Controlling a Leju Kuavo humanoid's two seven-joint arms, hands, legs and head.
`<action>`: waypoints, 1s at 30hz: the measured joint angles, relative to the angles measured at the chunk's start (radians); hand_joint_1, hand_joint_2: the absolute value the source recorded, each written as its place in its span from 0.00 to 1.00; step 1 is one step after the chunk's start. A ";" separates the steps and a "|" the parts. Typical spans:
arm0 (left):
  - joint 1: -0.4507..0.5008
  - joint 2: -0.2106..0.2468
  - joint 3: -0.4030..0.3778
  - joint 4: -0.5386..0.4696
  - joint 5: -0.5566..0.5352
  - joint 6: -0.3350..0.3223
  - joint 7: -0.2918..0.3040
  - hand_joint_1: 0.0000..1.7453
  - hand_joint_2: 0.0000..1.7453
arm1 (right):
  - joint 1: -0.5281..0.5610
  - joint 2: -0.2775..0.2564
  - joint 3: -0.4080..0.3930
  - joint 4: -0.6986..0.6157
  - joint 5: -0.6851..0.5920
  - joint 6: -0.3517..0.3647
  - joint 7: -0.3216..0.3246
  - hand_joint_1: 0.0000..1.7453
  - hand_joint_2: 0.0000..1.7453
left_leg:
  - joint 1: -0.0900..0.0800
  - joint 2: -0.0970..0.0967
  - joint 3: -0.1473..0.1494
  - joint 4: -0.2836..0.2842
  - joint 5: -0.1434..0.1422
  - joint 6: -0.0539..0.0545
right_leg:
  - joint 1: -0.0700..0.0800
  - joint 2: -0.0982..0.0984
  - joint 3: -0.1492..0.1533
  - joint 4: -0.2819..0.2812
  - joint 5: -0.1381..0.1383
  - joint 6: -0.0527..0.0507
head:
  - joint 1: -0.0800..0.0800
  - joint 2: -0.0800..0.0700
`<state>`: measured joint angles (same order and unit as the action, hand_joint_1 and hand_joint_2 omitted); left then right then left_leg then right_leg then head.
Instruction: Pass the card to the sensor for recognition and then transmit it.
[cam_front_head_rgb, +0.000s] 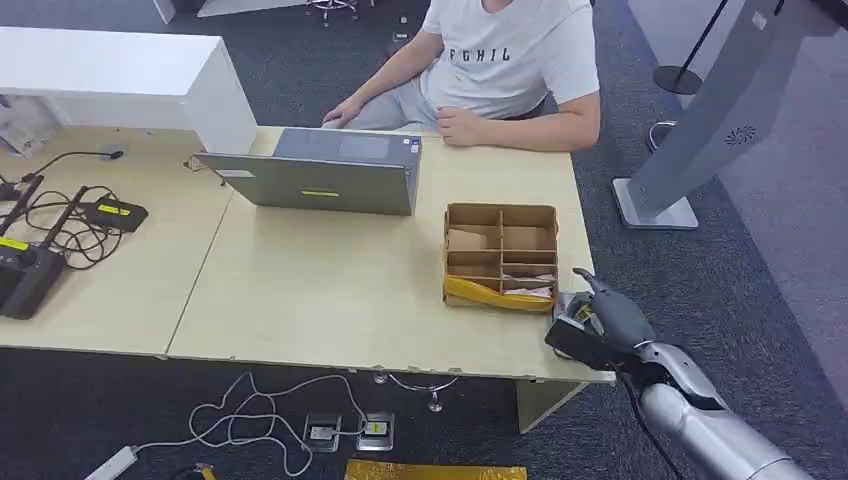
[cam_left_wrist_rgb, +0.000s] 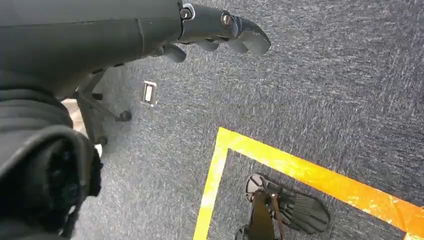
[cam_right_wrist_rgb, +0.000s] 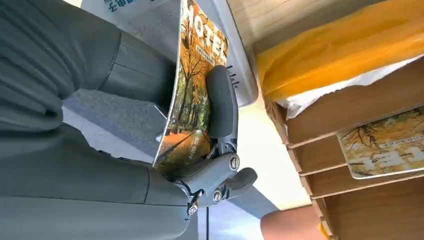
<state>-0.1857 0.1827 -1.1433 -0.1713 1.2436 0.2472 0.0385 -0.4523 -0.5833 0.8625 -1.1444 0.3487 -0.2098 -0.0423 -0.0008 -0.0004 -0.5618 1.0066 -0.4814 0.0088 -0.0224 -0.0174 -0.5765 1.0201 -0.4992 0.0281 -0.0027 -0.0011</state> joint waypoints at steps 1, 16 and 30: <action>0.000 0.000 0.000 0.000 -0.001 0.000 0.000 0.00 0.00 | -0.001 0.000 0.000 0.000 -0.002 -0.002 0.000 1.00 1.00 | 0.000 0.000 0.000 0.000 0.000 0.000 | 0.000 0.000 0.000 0.000 0.000 0.000 | 0.000 0.000; -0.001 0.006 0.000 0.000 -0.006 -0.016 0.002 0.00 0.00 | -0.149 -0.108 -0.119 -0.112 0.014 0.013 0.054 1.00 1.00 | -0.001 0.000 -0.001 0.000 0.000 0.000 | -0.001 0.000 -0.001 0.000 0.000 0.000 | 0.000 0.000; -0.023 0.009 -0.001 0.000 -0.021 -0.036 0.007 0.00 0.00 | -0.303 -0.173 -0.224 -0.231 0.053 0.060 0.075 1.00 1.00 | 0.000 0.000 -0.001 0.000 0.000 0.000 | 0.000 0.000 -0.001 0.000 0.000 0.000 | 0.000 0.000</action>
<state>-0.2085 0.1919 -1.1444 -0.1713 1.2222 0.2110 0.0458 -0.7550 -0.7561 0.6390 -1.3752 0.4013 -0.1503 0.0328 -0.0011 -0.0004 -0.5630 1.0069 -0.4814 0.0088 -0.0227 -0.0178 -0.5773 1.0202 -0.4989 0.0284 -0.0023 -0.0011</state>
